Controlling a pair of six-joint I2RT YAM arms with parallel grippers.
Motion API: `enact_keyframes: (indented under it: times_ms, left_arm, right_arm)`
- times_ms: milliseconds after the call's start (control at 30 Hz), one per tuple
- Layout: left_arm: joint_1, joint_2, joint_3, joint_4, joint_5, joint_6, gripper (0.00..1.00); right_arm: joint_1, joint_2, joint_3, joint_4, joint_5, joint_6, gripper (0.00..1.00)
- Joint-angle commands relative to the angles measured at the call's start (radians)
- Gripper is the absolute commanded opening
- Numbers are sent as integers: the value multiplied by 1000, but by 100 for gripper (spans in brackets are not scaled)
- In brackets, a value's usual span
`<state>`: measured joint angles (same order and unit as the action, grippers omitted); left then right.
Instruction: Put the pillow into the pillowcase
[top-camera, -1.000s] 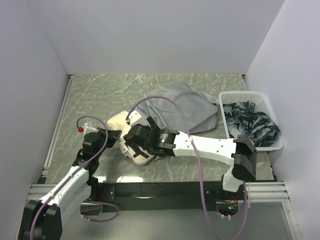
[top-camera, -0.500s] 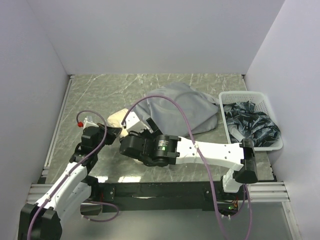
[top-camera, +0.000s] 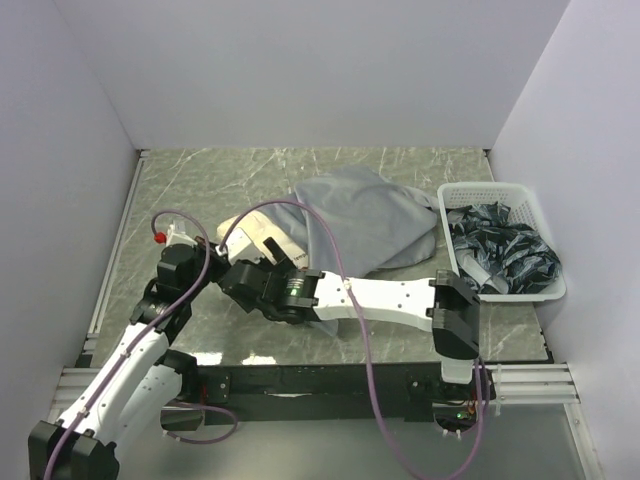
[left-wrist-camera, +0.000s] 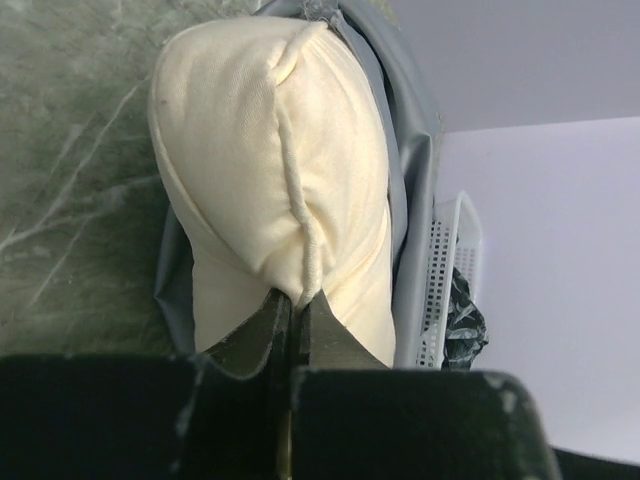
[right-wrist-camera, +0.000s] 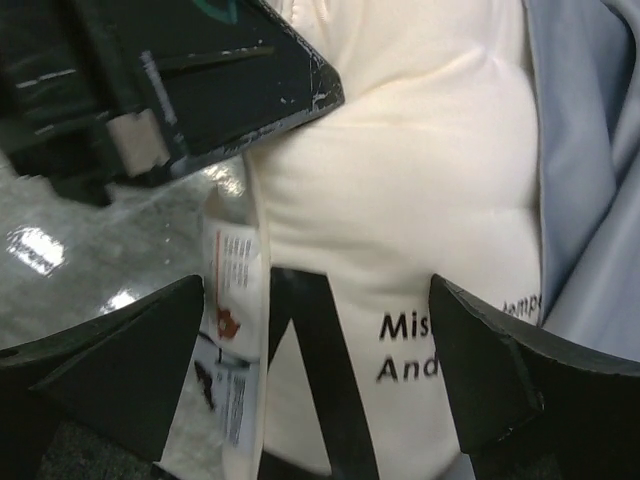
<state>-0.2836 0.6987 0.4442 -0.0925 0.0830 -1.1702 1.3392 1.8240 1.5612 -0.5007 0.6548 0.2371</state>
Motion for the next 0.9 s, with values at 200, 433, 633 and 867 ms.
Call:
enact_keyframes:
  times_ms: [200,433,633,867]
  left_arm:
    - [-23,-64,137,-13,57,-5,1]
    - [-25,-54,166,2,52,-16,2]
    - [-23,-68,260,-75,-49,7,76]
    - [-25,-134,235,-237,-219,-48,69]
  right_arm:
    - [-51,29,-26,-12,201,102,90]
    - [-120,-135,-118,-9,103,94,0]
    - [-164,-255,-121,-38,-38,100,0]
    - [-238,-365,-110,-68,-147,123,0]
